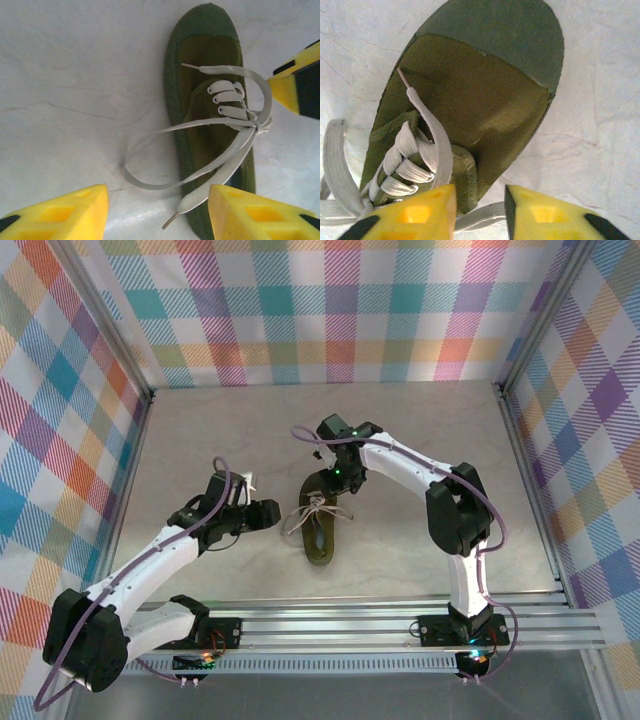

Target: Tie the shoes

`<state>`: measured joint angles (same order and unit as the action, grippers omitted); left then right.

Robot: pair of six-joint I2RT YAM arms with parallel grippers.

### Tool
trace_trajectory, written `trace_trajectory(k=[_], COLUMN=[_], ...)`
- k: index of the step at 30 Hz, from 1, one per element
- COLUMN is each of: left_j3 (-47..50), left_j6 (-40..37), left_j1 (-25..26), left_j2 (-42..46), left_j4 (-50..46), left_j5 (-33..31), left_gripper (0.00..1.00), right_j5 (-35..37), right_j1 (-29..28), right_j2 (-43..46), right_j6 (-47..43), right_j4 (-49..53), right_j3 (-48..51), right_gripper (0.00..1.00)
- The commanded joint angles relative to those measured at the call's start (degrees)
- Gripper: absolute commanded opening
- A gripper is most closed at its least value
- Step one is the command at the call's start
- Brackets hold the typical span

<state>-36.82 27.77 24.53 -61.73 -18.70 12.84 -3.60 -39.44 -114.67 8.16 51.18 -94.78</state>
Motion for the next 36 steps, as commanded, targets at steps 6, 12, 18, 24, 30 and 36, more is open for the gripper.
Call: trace_trajectory(k=[6, 12, 18, 24, 30, 36], left_j3=[1.89, -0.15, -2.5, -1.99, -1.07, -0.62], left_j6=[-1.14, -7.1, -10.14, -11.66, -13.96, -13.04], left_j1=[-0.6, 2.45, 5.82, 6.89, 7.9, 12.91], left_j2=[-3.67, -9.55, -14.92, -10.8, -1.81, -4.43], left_j4=[5.42, 5.51, 5.26, 3.91, -0.1, 2.19], left_j5=[10.65, 13.09, 12.32, 7.83, 3.27, 1.42], left_gripper=[0.38, 0.35, 0.35, 0.37, 0.37, 0.29], right_j5=[-3.25, -4.34, -5.63, -6.6, -6.36, -5.11], right_j1=[0.16, 0.15, 0.16, 0.15, 0.2, 0.14], right_j2=[3.24, -1.14, -3.82, -5.64, -5.22, -2.9], right_j6=[3.21, 4.29, 5.1, 5.89, 6.41, 7.3], right_j4=[-4.23, -3.17, -2.14, -1.26, -1.82, -4.2], right_j3=[-1.2, -4.25, -5.19, -5.94, -5.78, -3.82], right_gripper=[0.49, 0.5, 0.5, 0.47, 0.28, 0.11])
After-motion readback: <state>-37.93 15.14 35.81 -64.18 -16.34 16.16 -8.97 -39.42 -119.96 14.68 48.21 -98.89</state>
